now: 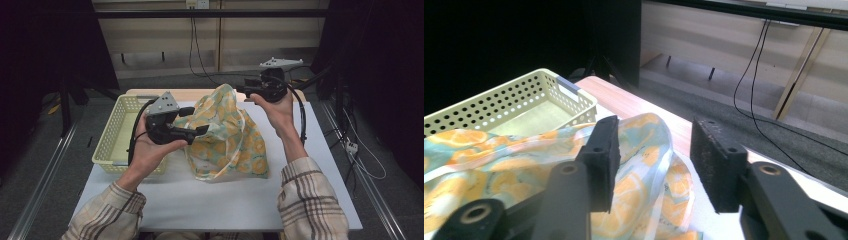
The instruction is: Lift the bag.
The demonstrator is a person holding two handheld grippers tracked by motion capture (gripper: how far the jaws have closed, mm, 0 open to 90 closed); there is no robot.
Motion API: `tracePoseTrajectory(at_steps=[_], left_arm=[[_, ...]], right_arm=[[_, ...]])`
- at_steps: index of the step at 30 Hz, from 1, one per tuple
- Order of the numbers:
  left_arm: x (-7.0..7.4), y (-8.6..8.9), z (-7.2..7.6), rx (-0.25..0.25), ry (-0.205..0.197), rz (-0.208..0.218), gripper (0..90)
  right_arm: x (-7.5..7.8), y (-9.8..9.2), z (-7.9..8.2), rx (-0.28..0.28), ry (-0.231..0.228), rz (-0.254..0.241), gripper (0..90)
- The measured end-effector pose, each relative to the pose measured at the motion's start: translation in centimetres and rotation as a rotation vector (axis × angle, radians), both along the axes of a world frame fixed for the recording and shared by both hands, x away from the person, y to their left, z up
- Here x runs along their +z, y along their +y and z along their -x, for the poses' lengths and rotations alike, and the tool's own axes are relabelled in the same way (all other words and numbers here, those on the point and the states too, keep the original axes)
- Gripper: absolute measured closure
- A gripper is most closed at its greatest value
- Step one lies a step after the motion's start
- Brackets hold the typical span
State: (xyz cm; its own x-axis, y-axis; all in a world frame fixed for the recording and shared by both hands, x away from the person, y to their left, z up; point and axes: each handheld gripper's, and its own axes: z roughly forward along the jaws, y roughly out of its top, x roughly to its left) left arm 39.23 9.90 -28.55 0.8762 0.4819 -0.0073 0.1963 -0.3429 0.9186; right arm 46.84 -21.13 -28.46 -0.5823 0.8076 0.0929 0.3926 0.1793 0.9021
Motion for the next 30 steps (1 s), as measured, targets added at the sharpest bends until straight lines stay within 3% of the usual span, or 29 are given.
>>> tracePoseTrajectory(at_steps=[3,11,16,19,24,30], left_arm=[[-0.1,0.5,-0.2,0.034,-0.005,-0.008,20.1],[-1.8,2.6,-0.2,0.107,0.041,-0.018,6.5],[-2.6,4.1,0.5,0.108,0.043,-0.025,4.8],[-3.3,5.1,1.1,0.139,0.046,-0.04,4.9],[-4.6,6.6,2.2,0.173,0.067,-0.051,6.0],[-5.9,7.9,3.6,0.185,0.054,-0.053,6.6]], right_arm=[[-0.1,-0.2,1.1,0.007,-0.012,-0.007,51.2],[-1.3,-1.0,4.2,-0.002,-0.012,0.0,35.7],[-2.8,-1.3,6.1,-0.009,0.001,0.013,28.4],[-3.7,-1.4,7.4,-0.011,0.005,0.013,25.4],[-5.5,-1.7,9.3,-0.045,0.029,0.038,23.8],[-7.3,-2.5,11.1,-0.081,0.048,0.024,22.2]])
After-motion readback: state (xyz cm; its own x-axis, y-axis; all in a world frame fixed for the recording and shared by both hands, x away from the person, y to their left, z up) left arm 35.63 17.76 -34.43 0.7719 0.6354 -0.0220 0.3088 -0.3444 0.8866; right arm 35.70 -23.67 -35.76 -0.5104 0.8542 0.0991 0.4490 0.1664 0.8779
